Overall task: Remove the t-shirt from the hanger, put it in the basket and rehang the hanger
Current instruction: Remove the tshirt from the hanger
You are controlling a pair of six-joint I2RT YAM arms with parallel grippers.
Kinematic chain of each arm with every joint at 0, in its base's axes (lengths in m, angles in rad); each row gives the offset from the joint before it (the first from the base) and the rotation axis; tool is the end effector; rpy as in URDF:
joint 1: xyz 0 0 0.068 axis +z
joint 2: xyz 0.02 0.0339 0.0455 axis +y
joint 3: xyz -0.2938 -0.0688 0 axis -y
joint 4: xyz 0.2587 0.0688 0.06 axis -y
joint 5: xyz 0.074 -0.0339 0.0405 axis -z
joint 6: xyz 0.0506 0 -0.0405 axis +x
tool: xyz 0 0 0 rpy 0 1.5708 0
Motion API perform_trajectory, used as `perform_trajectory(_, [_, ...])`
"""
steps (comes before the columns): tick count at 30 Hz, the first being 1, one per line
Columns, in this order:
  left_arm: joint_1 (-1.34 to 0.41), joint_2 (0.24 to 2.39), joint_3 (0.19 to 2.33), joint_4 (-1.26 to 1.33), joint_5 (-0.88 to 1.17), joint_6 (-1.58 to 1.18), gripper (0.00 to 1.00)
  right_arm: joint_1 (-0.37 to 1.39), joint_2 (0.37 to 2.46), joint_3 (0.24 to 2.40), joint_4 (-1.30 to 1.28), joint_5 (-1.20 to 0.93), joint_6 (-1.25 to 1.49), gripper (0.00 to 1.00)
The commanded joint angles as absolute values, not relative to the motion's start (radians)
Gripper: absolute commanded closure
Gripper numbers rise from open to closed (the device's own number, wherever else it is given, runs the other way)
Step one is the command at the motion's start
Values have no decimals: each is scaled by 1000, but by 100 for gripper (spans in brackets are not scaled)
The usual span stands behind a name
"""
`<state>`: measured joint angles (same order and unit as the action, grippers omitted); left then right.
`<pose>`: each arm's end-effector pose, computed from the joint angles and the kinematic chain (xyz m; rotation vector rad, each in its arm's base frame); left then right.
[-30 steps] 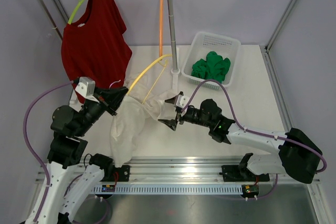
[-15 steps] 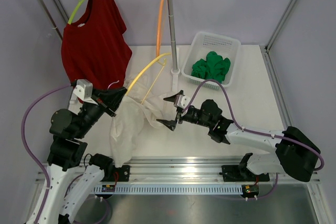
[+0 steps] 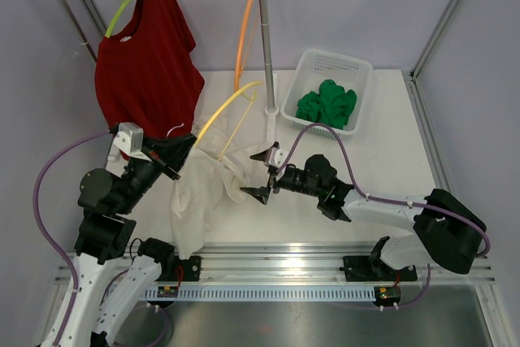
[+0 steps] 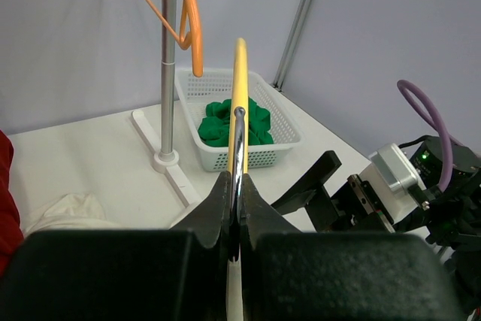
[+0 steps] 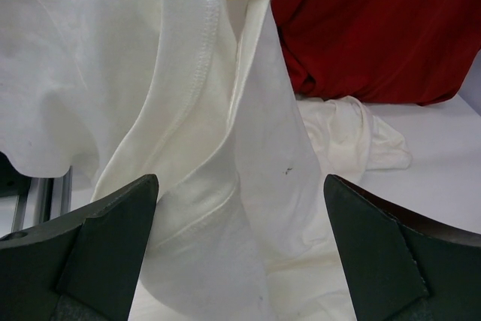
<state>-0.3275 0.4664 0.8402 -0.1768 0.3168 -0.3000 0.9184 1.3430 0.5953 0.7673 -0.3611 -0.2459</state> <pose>0.0860 -0.0459 0.4198 0.2914 1.3935 -0.7382 0.1712 0.2536 0.2702 -1.1163 1.1600 0.8053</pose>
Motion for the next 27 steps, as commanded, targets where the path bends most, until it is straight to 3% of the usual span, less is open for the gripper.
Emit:
perform_trajectory(1, [-330, 457, 844, -57, 299, -310, 100, 925, 1373, 635, 845, -367, -226, 1])
perform_trajectory(27, [-330, 466, 845, -58, 299, -324, 100, 957, 1511, 715, 962, -328, -149, 0])
